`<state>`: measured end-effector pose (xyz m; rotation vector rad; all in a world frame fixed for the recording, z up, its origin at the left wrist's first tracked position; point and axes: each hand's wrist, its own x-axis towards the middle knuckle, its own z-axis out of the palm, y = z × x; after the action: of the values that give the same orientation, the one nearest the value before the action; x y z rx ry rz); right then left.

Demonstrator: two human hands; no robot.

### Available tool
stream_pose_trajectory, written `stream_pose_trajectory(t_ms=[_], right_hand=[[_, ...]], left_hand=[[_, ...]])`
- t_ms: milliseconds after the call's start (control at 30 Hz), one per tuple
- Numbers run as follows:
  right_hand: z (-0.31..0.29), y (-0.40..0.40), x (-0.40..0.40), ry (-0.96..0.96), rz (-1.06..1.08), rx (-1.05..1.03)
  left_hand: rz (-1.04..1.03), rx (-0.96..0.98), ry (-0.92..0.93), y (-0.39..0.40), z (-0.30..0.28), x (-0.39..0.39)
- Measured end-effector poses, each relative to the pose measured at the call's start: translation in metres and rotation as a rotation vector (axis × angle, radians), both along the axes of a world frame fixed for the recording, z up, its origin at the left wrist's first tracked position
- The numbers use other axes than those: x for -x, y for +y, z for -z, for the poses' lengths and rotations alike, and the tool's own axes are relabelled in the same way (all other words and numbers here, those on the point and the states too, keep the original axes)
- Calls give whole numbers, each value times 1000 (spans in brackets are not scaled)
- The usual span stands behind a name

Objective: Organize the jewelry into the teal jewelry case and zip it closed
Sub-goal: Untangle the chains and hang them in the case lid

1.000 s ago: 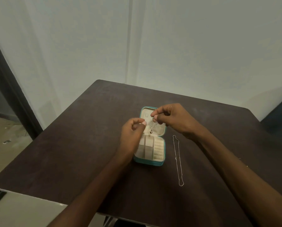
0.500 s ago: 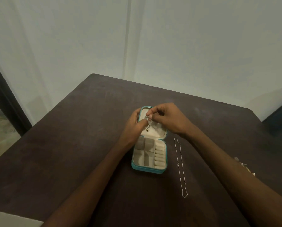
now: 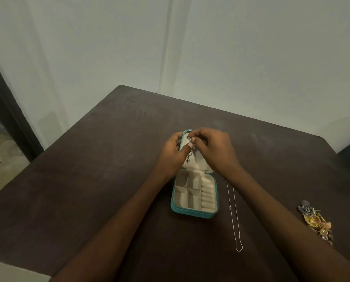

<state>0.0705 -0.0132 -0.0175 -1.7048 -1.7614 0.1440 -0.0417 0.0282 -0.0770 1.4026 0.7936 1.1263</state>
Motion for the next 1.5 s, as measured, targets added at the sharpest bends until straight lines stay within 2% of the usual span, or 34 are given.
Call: stream_pose_trajectory(t_ms=[233,567,733,867,1000,1233,1500], right_hand=[[14,0,6,-108,47,-147],[30,-1,10,-406,259,-352],[34,0,8,-473,338,-402],[36,1,7,-474,361,-406],[35,1,7,-377,344,-384],[36,3,4,-430,330,-366],[33,1,4,-336,292,-337]], left_hand=[[-35,28,-7,2,3,-5],[-57,23,28,1,3,-7],[-26,47,12,2,3,-5],[8,48,17,2,2,-3],[37,57,31,0,0,0],[33,24,62,0,0,3],[21,30,58,-2,-2,3]])
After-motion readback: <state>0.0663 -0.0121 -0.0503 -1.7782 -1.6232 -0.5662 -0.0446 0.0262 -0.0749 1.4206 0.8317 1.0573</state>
